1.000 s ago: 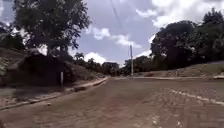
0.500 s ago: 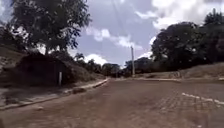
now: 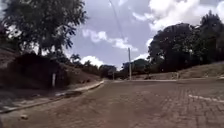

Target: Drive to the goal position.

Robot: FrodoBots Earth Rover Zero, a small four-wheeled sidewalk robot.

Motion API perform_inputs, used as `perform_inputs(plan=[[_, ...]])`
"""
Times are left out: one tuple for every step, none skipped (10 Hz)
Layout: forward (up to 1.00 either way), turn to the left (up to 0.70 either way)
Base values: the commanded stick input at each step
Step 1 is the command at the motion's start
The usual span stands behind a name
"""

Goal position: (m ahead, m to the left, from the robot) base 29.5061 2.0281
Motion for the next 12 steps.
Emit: perform_inputs(plan=[[0.7, 0.0], [0.7, -0.05], [0.7, -0.21], [0.7, -0.27], [0.7, -0.27], [0.7, 0.0], [0.7, 0.0], [0.7, 0.0], [0.7, 0.0], [0.7, -0.08], [0.7, -0.2], [0.7, 0.0]])
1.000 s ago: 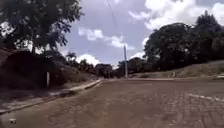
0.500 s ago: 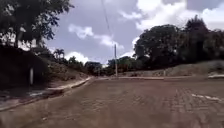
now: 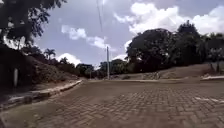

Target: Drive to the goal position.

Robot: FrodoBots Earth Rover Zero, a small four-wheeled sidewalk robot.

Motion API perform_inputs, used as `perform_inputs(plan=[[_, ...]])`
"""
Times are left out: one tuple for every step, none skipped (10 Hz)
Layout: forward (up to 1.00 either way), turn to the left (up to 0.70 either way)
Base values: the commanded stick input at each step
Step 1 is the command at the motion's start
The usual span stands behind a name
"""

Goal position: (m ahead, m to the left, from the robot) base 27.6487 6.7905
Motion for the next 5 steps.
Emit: perform_inputs(plan=[[0.7, 0.0], [0.7, 0.0], [0.7, 0.0], [0.7, 0.0], [0.7, 0.0]])
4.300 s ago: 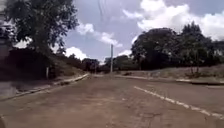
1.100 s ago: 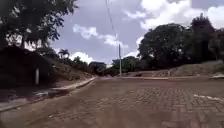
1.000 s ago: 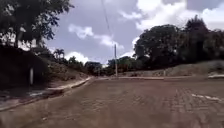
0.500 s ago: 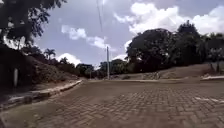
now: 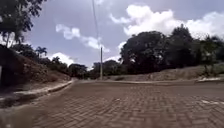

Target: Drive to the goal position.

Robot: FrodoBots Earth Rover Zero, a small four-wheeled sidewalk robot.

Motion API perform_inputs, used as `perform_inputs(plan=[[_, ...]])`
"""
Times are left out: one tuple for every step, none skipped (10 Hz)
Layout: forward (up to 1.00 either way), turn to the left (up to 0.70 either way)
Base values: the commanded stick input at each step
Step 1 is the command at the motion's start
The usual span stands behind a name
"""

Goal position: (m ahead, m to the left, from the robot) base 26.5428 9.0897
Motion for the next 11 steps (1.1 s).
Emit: perform_inputs(plan=[[0.7, 0.0], [0.7, 0.0], [0.7, 0.0], [0.7, 0.11], [0.7, 0.27], [0.7, 0.16], [0.7, 0.0], [0.7, 0.0], [0.7, 0.0], [0.7, 0.0], [0.7, 0.0]])
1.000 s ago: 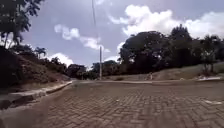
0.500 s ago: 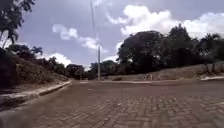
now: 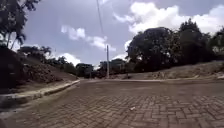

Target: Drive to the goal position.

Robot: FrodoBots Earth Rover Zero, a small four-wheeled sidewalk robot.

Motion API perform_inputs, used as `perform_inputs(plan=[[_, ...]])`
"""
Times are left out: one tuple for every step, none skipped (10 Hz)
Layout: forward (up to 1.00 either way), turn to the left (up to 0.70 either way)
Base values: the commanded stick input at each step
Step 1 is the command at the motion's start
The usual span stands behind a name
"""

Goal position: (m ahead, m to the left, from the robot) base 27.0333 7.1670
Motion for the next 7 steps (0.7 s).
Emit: perform_inputs(plan=[[0.7, 0.0], [0.7, 0.0], [0.7, 0.0], [0.7, 0.0], [0.7, 0.0], [0.7, 0.0], [0.7, 0.0]])
